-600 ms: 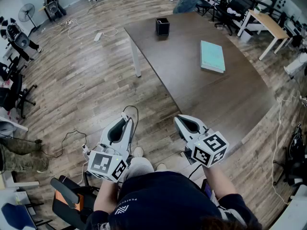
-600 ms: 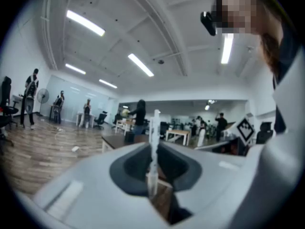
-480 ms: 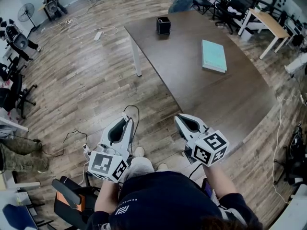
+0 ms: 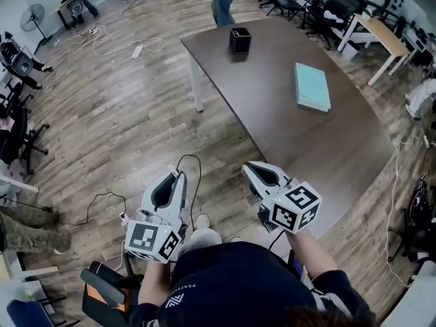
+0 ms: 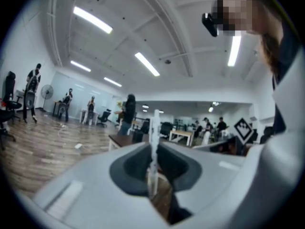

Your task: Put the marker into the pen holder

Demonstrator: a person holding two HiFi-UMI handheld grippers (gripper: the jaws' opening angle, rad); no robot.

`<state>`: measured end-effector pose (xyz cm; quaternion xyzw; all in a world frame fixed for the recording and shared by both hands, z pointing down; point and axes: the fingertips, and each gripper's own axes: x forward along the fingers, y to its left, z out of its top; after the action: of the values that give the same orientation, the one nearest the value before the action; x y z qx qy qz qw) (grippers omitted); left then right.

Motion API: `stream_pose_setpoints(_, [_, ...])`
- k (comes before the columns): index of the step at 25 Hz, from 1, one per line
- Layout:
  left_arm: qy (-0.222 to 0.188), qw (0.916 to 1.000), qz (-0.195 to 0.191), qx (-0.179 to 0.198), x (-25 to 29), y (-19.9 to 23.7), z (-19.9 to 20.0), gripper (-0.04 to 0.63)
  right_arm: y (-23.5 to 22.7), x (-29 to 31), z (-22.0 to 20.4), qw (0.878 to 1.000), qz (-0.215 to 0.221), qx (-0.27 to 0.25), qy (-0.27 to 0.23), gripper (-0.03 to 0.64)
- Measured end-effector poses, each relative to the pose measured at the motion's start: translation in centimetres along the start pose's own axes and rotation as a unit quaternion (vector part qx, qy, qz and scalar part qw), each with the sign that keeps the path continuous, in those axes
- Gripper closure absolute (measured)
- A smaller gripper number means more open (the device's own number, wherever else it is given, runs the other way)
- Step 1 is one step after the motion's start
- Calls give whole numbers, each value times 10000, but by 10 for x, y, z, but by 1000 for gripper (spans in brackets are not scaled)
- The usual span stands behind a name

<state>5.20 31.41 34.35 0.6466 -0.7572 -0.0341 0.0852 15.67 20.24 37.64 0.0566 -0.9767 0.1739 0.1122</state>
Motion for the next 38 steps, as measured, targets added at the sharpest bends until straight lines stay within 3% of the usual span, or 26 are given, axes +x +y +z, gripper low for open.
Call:
stream_pose_setpoints(22, [87, 9993, -356, -48, 26, 124, 7, 546, 36, 148, 16, 9990, 136, -227, 352, 615])
stream_pose_setpoints(30, [108, 9997, -217, -17, 59, 141, 13, 546, 7, 173, 33, 9989, 211, -250, 341, 615])
stream_pose_setpoints(38, [20, 9997, -245, 53, 136, 153, 26, 546, -53, 203, 61, 9988, 267, -281, 299, 615])
